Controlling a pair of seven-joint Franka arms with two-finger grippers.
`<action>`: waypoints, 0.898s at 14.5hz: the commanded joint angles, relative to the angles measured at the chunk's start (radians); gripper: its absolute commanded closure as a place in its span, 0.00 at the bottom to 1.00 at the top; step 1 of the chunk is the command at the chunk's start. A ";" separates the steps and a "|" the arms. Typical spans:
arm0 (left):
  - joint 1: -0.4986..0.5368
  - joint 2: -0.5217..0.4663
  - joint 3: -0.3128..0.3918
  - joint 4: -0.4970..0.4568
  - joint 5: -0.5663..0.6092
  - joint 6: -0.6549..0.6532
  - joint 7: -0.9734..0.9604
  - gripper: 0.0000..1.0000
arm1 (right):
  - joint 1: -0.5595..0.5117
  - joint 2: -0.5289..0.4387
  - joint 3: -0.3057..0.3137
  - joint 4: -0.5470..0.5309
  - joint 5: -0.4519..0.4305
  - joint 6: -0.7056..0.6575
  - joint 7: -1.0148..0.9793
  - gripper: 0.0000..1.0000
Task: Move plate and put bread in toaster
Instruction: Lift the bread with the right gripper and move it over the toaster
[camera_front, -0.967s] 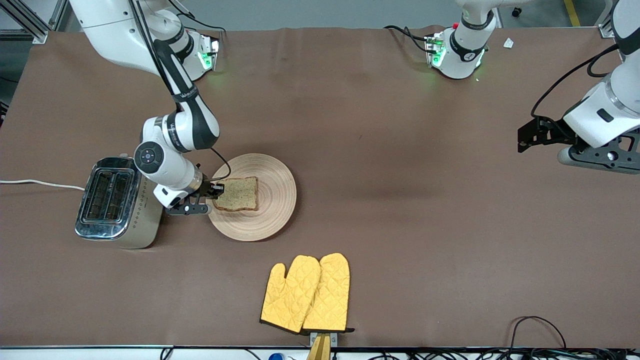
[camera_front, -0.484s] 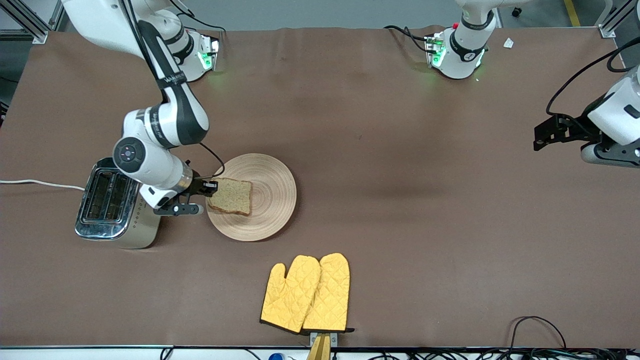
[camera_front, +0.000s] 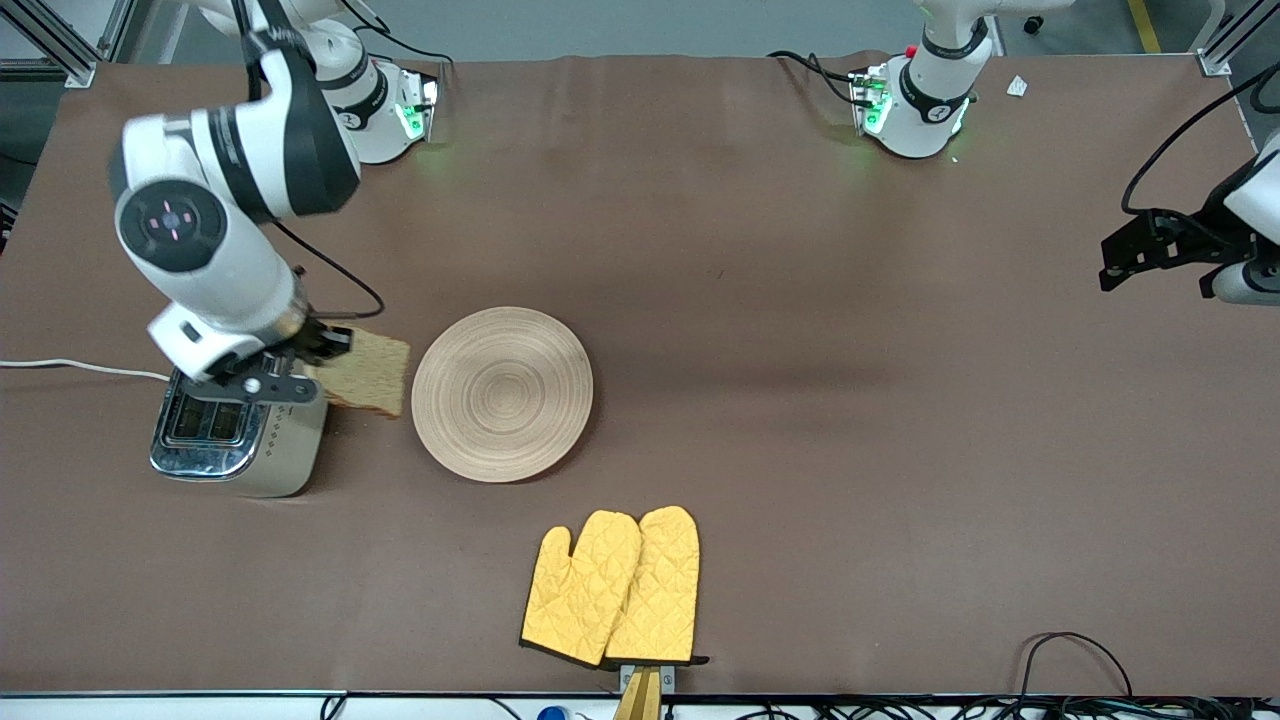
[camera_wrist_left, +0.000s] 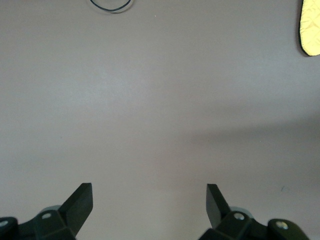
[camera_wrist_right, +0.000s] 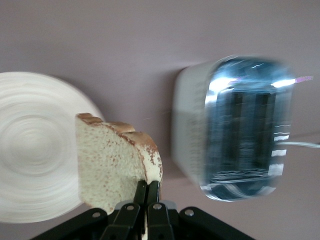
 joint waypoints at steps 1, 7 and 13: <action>-0.035 -0.090 0.015 -0.125 0.005 0.078 -0.026 0.00 | 0.036 0.011 -0.001 0.062 -0.199 -0.080 0.035 1.00; -0.021 -0.109 0.015 -0.164 -0.007 0.135 -0.023 0.00 | 0.020 0.028 -0.004 0.048 -0.465 -0.153 0.081 1.00; -0.020 -0.095 0.014 -0.150 -0.033 0.134 -0.042 0.00 | -0.049 0.138 -0.009 0.050 -0.497 -0.192 0.150 1.00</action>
